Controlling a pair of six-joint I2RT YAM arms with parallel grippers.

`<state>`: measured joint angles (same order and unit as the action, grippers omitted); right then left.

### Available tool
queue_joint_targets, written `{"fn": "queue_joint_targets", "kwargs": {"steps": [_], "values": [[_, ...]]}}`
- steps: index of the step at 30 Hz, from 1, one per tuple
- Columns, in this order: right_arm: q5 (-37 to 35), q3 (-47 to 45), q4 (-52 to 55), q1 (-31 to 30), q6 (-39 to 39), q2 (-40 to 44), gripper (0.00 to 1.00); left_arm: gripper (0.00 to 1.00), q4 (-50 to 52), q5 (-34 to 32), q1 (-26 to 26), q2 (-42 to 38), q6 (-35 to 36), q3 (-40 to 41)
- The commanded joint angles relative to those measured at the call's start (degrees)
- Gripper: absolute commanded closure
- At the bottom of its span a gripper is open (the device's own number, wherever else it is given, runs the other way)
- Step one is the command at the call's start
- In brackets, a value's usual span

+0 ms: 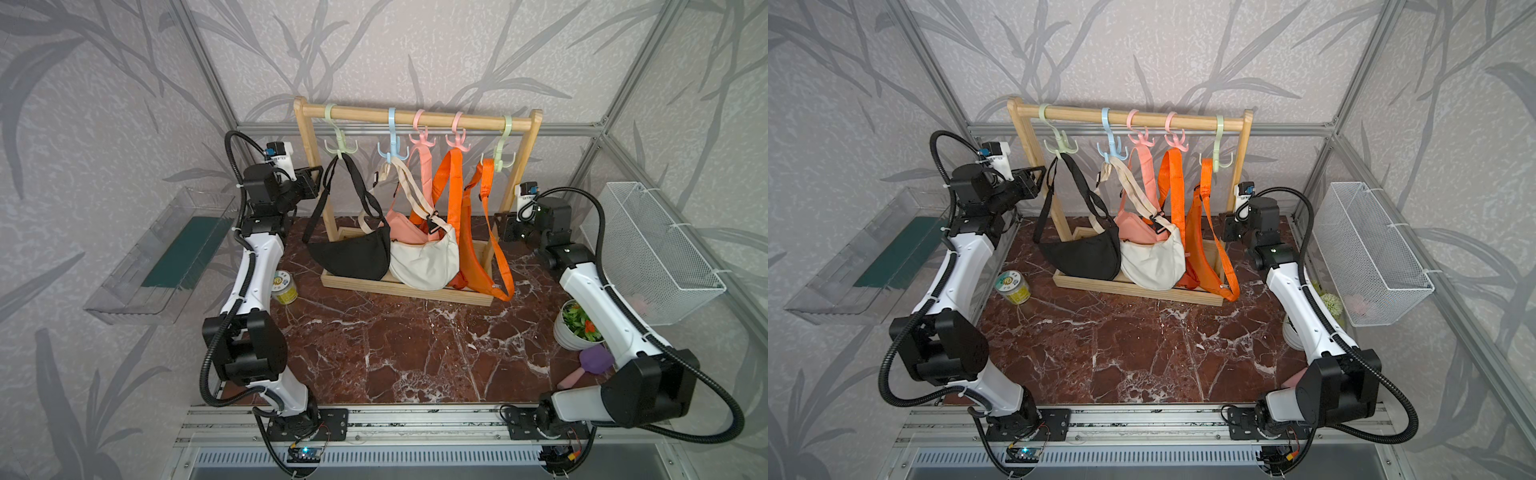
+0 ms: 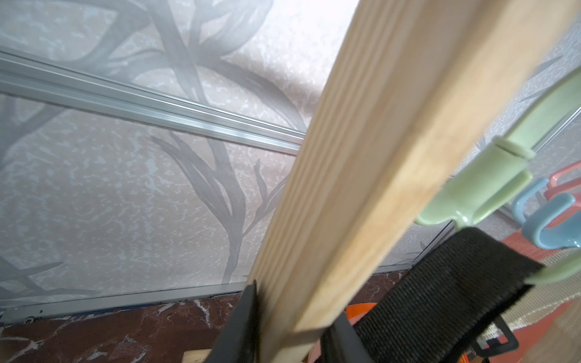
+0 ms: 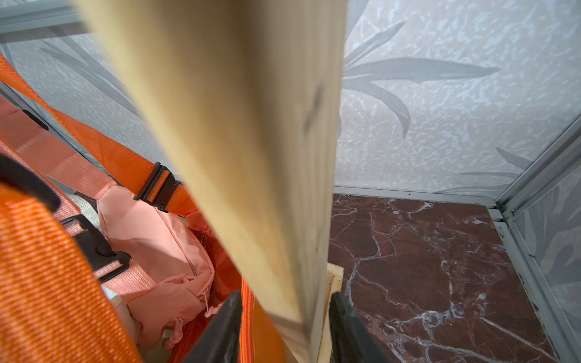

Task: Take the bag off the hook
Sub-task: Adjust the clothesline at the center of the board.

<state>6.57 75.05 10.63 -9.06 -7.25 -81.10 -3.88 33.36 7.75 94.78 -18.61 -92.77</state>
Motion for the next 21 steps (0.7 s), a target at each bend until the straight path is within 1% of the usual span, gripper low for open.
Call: {"fn": "queue_joint_targets", "kwargs": {"steps": [1, 5, 10, 15, 21], "values": [[4.47, 2.77, -0.25, 0.27, 0.54, -1.55, 0.54, 0.74, 2.86, 2.51, -2.45, -2.01, -3.0, 0.7], [9.04, 2.94, -0.94, -0.05, -0.89, -2.07, 0.55, 0.75, 7.05, -3.69, -1.9, -2.47, -2.05, -0.87], [8.73, 2.31, -2.26, -2.49, -1.72, -2.43, 0.55, 0.76, 8.95, -9.64, -0.26, -2.9, -2.08, -1.84], [8.57, 2.91, -3.8, -5.44, -2.96, -4.65, 0.54, 0.76, 7.49, -12.53, 0.73, -2.35, -2.31, -2.68], [8.53, 5.17, -8.1, -8.67, -5.23, -9.16, 0.54, 0.75, 6.18, -15.77, 1.92, 0.27, -2.03, -5.14]]}}
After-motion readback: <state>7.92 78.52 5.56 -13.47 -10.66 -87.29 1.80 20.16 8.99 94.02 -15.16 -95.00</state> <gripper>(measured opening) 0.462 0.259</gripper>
